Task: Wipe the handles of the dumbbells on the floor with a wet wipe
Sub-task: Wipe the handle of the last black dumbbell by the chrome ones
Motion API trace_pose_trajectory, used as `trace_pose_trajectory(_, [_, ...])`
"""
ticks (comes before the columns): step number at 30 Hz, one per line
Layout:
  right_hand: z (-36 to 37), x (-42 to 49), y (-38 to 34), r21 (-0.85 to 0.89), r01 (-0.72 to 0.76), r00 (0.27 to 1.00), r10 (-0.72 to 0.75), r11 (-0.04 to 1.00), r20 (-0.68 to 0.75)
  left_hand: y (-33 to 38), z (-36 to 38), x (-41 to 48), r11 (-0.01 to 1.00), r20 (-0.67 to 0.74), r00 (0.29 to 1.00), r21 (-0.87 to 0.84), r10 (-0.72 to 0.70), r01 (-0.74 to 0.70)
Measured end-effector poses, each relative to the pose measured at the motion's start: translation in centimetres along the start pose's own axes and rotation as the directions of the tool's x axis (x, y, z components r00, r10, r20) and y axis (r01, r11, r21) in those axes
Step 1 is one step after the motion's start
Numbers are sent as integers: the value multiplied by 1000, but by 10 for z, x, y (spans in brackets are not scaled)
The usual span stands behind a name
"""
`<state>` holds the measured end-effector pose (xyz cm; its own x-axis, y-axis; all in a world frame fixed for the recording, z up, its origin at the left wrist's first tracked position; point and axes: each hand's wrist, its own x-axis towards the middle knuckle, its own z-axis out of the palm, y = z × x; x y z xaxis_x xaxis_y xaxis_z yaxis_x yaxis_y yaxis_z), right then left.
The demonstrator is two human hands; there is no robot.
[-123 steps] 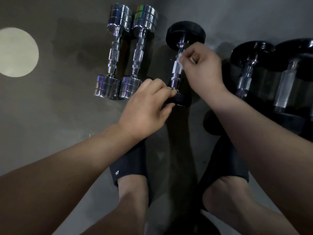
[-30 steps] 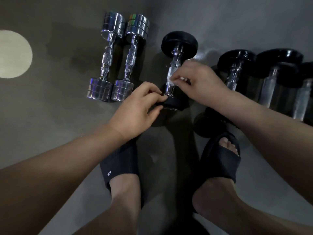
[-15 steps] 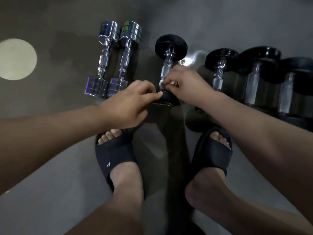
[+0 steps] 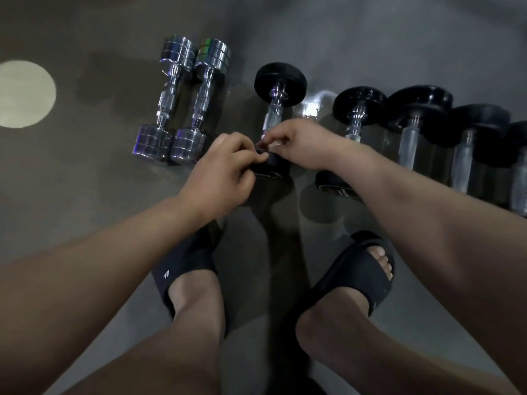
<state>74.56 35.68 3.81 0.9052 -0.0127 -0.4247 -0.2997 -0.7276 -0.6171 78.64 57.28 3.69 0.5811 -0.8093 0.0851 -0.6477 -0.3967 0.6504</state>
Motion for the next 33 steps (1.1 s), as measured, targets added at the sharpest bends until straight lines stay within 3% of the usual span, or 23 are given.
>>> trace_pose_trajectory(5, [0,9,1,-134,107,993,-113,985,-37,3,5,2,1000,-47,999,-14,-22,21])
trace_pose_trajectory(7, [0,13,4,-161,129,982,-149,978,-114,4,6,2,1000,-40,999,-13,-15,14])
trace_pose_trajectory(11, [0,18,12,3,-22,920,21,1000,-390,7,6,3,1000,-3,1000,-5,15,-15])
trace_pose_trajectory(13, [7,16,11,69,-47,893,73,996,-445,6,7,2,1000,-15,1000,0,13,-13])
trace_pose_trajectory(20, [9,-2,9,161,-60,963,100,985,-250,-4,2,1,1000,-8,1000,19,-14,15])
trace_pose_trajectory(23, [4,3,7,115,-30,979,52,993,-198,-8,0,6,997,0,997,-7,-72,72])
trace_pose_trajectory(29, [4,11,14,30,26,944,-14,999,-330,-13,-1,9,981,58,982,-55,-181,184])
trace_pose_trajectory(33, [13,9,16,-82,77,911,-103,994,-398,-13,3,12,985,59,985,-57,-162,165])
